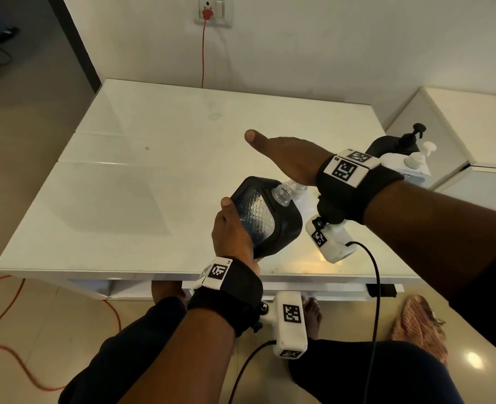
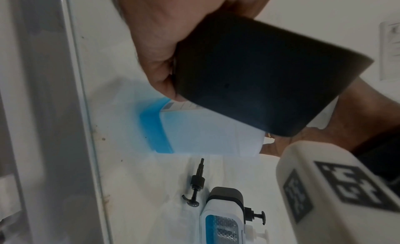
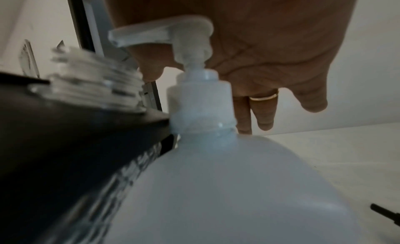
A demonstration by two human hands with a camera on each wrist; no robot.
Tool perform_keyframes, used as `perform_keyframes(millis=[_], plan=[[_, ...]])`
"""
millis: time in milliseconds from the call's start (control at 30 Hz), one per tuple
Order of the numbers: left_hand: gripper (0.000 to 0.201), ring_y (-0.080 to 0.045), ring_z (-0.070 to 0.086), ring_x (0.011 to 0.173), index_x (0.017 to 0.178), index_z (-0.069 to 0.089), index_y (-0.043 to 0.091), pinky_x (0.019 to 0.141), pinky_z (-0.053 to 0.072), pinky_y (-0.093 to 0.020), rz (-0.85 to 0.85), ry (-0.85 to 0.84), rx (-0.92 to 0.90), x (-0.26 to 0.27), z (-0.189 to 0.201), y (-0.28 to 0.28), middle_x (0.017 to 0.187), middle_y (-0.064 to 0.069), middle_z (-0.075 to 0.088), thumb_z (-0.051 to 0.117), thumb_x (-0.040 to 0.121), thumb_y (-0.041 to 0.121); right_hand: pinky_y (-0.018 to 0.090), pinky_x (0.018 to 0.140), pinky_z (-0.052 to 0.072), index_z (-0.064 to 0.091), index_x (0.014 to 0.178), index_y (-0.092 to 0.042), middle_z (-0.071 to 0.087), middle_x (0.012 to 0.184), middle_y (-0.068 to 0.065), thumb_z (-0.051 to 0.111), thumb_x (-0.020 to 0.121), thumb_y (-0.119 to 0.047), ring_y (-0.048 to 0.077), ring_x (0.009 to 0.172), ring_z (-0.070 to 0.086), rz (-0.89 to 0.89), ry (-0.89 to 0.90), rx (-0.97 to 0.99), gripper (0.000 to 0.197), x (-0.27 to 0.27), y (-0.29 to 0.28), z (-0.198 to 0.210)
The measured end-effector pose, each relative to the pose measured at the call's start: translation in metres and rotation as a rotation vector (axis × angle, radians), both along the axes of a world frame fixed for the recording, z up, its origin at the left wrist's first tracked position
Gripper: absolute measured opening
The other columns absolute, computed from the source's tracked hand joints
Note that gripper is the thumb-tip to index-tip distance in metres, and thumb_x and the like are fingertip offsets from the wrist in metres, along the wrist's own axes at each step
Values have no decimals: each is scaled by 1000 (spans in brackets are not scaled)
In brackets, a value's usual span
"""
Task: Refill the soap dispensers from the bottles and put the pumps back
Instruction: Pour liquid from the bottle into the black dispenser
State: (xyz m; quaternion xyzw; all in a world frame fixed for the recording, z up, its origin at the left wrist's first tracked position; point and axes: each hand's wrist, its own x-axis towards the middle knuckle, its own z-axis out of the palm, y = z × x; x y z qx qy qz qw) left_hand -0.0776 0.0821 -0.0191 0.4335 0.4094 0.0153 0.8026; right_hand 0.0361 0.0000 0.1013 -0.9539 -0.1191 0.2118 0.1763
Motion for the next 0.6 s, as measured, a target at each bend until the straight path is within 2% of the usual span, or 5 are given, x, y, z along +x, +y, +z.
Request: perform_keyframes(millis=[133,200,333,567,600], plan=[[38,-35,66,114,107,62,37,100,56,-58,-16,-14,-28,0,0,1,129,-6,68,40,103,68,52,109,34,41,84,-29,47,94,-3,-3,47,-109,27,96,40,-11,1,-22,98,-3,0,-4],[38,-34,67,114,104,63,39,99,57,-59,-10,-16,-21,0,-1,0,128,-5,68,40,102,70,54,114,30,58,114,-21,57,125,5,-1,46,-110,31,115,49,-26,11,10,126,-2,0,-6],[41,-34,67,113,96,64,38,101,55,-59,6,-26,3,-1,-3,0,122,-3,69,42,100,72,51,120,22,37,154,-22,41,158,2,1,48,-109,25,141,40,-29,51,60,141,-4,1,2],[49,-34,67,114,98,65,41,101,55,-59,3,-19,11,1,-8,1,125,-3,70,42,86,83,50,114,29,51,105,-26,54,110,-4,6,59,-106,27,109,45,-48,24,53,103,-6,1,2],[50,-34,68,113,98,65,41,100,56,-59,1,-18,21,1,-8,1,125,-3,70,41,85,83,50,115,26,53,114,-26,56,120,-2,8,65,-103,29,117,46,-54,18,60,102,-7,0,0]])
